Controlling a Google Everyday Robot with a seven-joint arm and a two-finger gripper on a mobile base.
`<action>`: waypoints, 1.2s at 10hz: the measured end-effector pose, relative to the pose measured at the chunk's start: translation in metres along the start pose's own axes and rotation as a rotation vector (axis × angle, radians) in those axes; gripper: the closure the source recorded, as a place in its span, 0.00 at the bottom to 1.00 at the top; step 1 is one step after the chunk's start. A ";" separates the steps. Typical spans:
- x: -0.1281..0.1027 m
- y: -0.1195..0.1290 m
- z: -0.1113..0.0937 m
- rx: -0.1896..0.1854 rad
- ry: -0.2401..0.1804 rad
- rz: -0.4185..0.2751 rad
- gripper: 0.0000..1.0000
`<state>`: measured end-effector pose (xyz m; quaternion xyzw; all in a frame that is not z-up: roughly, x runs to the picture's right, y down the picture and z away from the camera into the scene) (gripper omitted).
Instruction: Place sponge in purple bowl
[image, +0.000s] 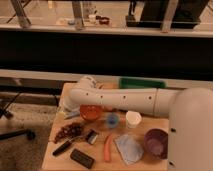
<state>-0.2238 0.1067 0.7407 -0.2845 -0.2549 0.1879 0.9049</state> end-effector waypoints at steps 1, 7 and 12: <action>0.001 0.000 -0.007 0.002 -0.005 0.000 0.90; 0.021 -0.001 -0.048 0.007 -0.047 0.016 0.90; 0.054 -0.004 -0.079 0.006 -0.068 0.046 0.90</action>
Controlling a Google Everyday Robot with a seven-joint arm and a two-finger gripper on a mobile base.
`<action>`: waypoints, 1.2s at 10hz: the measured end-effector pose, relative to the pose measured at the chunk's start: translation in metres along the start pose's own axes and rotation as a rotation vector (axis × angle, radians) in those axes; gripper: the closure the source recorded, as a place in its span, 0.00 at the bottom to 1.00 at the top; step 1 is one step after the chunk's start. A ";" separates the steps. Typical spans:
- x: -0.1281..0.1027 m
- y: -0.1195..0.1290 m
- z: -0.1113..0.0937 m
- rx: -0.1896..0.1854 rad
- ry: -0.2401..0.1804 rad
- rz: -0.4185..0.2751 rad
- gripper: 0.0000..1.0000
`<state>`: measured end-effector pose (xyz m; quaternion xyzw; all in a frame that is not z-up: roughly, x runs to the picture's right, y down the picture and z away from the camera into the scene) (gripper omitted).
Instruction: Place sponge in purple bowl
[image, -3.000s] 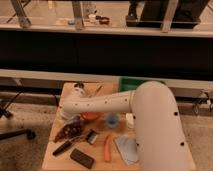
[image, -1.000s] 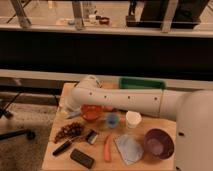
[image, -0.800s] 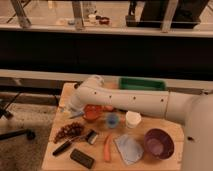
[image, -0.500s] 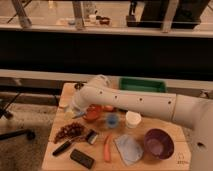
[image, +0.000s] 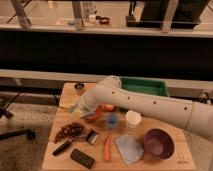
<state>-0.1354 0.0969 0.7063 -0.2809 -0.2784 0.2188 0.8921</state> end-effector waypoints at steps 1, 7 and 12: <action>0.007 -0.002 -0.005 0.002 -0.001 0.009 0.90; 0.056 -0.024 -0.031 0.022 0.000 0.096 0.90; 0.090 -0.032 -0.057 0.048 0.007 0.152 0.90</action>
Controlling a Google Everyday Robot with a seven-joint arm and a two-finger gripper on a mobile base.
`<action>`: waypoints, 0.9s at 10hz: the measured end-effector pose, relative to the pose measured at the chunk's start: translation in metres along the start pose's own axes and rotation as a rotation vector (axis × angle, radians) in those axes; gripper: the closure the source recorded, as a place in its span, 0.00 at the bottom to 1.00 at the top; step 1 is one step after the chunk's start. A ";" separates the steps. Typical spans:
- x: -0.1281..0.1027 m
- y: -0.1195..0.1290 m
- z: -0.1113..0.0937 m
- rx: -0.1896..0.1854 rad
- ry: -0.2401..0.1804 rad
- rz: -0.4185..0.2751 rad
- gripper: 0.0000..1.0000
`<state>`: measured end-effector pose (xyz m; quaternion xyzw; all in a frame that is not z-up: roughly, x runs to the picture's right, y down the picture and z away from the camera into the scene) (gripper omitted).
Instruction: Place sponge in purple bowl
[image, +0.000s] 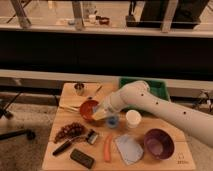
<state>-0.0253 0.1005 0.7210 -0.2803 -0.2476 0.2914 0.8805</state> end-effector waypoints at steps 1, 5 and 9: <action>0.007 -0.003 -0.007 0.009 0.000 0.010 0.90; 0.029 -0.010 -0.033 0.036 0.005 0.044 0.90; 0.049 -0.012 -0.055 0.058 0.008 0.071 0.90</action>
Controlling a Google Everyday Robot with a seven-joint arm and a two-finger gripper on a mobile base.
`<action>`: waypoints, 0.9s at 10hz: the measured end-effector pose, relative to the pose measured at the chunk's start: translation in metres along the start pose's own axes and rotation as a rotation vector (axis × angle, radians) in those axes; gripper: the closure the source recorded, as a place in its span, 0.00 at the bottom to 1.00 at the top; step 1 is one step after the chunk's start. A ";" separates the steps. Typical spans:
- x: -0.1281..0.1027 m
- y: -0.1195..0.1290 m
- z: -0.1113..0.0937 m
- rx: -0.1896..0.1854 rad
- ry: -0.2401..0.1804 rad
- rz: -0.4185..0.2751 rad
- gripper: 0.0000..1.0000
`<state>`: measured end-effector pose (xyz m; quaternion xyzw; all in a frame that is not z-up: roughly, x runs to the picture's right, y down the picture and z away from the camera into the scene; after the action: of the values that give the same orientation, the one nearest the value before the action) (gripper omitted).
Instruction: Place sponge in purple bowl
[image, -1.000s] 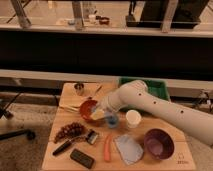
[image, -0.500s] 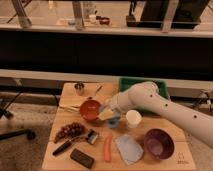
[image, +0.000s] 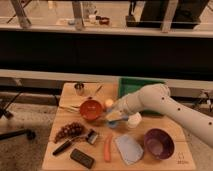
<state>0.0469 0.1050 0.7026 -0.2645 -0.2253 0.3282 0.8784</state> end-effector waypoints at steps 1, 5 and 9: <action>0.004 -0.001 -0.004 0.006 0.000 0.008 0.90; 0.027 -0.008 -0.013 0.010 0.001 0.043 0.90; 0.051 -0.011 -0.017 0.011 0.009 0.080 0.90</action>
<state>0.0966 0.1280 0.7081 -0.2698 -0.2089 0.3632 0.8670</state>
